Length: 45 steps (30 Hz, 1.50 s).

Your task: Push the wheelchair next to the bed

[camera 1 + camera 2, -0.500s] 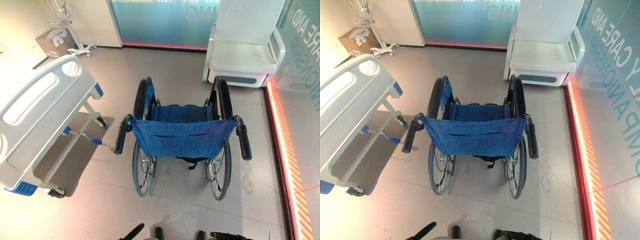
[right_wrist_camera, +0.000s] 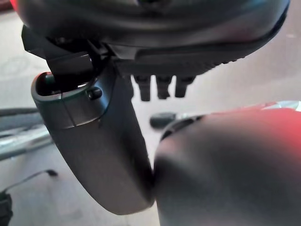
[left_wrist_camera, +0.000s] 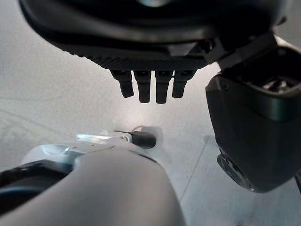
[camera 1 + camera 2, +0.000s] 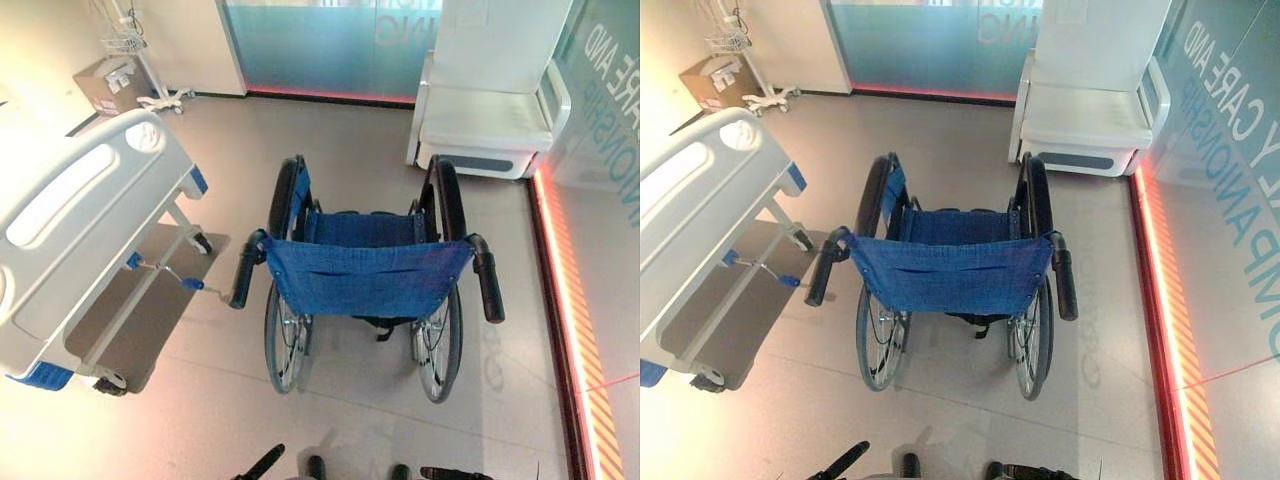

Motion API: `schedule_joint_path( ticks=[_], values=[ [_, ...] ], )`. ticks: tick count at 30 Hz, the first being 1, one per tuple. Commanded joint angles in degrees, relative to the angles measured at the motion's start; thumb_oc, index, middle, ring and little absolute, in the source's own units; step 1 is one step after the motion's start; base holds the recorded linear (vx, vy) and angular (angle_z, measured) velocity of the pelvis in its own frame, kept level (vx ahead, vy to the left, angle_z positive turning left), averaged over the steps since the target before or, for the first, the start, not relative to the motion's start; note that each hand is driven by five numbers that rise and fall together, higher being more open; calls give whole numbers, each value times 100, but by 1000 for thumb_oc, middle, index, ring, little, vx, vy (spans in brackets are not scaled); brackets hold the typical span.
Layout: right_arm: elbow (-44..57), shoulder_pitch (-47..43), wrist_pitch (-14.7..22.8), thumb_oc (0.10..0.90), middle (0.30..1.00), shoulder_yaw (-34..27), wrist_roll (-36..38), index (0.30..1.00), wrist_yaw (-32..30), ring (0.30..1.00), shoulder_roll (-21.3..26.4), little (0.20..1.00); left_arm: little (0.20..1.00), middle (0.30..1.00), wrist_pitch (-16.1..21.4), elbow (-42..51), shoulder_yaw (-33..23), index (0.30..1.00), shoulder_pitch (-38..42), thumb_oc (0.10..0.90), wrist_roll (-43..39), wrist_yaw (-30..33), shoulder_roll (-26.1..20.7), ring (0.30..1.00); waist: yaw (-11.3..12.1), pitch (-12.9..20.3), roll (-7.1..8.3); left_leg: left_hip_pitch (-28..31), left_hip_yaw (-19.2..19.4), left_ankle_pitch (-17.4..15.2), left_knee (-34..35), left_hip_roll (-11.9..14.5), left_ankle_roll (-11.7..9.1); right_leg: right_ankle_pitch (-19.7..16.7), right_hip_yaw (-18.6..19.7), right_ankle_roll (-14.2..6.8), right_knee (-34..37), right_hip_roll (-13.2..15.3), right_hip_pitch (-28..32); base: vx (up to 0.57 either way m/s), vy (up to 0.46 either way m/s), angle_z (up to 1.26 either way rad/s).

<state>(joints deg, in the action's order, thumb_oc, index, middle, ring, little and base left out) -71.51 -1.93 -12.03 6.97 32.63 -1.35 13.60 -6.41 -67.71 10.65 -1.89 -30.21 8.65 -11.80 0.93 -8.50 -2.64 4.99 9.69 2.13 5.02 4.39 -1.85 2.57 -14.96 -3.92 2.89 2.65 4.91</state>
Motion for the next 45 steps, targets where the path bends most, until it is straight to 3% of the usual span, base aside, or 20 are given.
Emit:
schedule_joint_path(
  ticks=[1,5,7,9,10,18,23,26,28,31,35,39,45],
  values=[
    [-181,35,232,800,900,-21,361,900,-351,900,67,900,900,900,330,-152,-173,900,245,800,-274,160,-131,900,-48,-38,139,-3,59,-217,-2,-170,-34,-464,125,-225,169,293,-42,0,0,0],
    [293,70,512,800,900,-414,684,900,-584,900,390,900,900,900,337,492,-599,900,239,800,-723,268,-446,900,-68,-26,89,3,75,-220,-10,-170,-34,-453,137,-236,175,311,-34,11,16,0],
    [72,-48,808,800,900,-1133,838,900,-86,900,1094,900,900,900,299,887,-999,900,302,800,-849,353,-877,900,-21,-12,110,-8,107,-225,-44,-167,-49,-476,112,-276,164,319,-42,0,0,0],
    [12,-90,895,800,900,-1276,876,900,-17,900,1255,900,900,900,333,955,-1106,900,322,800,-852,356,-997,900,-6,-22,111,3,106,-231,-38,-166,-42,-481,96,-284,164,324,-34,0,0,0],
    [471,-23,1036,800,900,-1473,1103,900,-214,900,1541,900,900,900,363,1231,-1333,900,312,800,-1120,387,-1398,900,-33,-37,111,19,122,-240,-11,-170,-28,-488,90,-284,170,321,-34,0,0,0],
    [3164,567,1216,800,900,-2310,1205,900,-1808,900,1983,900,900,900,713,2765,-2327,900,-189,800,-1203,771,-2171,900,-231,-102,119,26,193,-257,-2,-175,-14,-501,209,-291,170,310,-80,-1,12,-4],
    [4224,599,1382,800,900,-2927,1094,900,-2301,900,2250,900,900,900,605,3991,-2848,900,-345,800,-1333,893,-2364,900,-229,-88,121,52,165,-277,-2,-174,-17,-460,221,-276,184,303,-27,13,6,0],
    [5790,558,1011,800,900,-3385,713,900,-2920,900,2351,900,900,900,261,5407,-3298,900,-436,800,-1186,1228,-2491,900,-204,-50,125,69,122,-288,-2,-167,-25,-414,211,-266,192,309,18,27,6,0],
    [6324,493,1008,800,900,-3480,565,900,-3026,900,2408,900,900,900,437,5880,-3431,900,-419,800,-840,1453,-2631,900,-206,-36,129,89,104,-297,-2,-167,-31,-391,214,-265,191,311,44,42,18,-1],
    [7232,269,696,800,900,-3484,412,900,-3125,900,2529,900,900,900,513,6789,-3604,900,-260,800,-547,1680,-2973,900,-190,1,137,89,95,-293,-2,-161,-37,-369,230,-251,191,309,54,40,15,-1],
    [7844,-14,556,800,900,-3263,237,900,-2829,900,2733,900,900,900,593,7520,-3694,900,-7,800,-458,1478,-3363,900,-145,27,150,97,111,-286,-2,-130,-60,-350,212,-237,191,308,81,0,0,0],
    [8365,-312,415,800,900,-2988,375,900,-2476,900,3018,900,900,900,196,7922,-3551,900,259,800,-900,708,-3613,900,-108,48,168,122,126,-290,-2,-106,-87,-330,176,-238,192,292,120,9,-5,0],
    [8818,-396,610,800,900,-2854,867,900,-2092,900,3044,900,900,900,-341,8256,-3304,900,301,800,-1565,-88,-3661,900,-129,22,153,131,178,-293,-2,-99,-81,-320,195,-250,181,270,116,0,0,0]
  ],
)
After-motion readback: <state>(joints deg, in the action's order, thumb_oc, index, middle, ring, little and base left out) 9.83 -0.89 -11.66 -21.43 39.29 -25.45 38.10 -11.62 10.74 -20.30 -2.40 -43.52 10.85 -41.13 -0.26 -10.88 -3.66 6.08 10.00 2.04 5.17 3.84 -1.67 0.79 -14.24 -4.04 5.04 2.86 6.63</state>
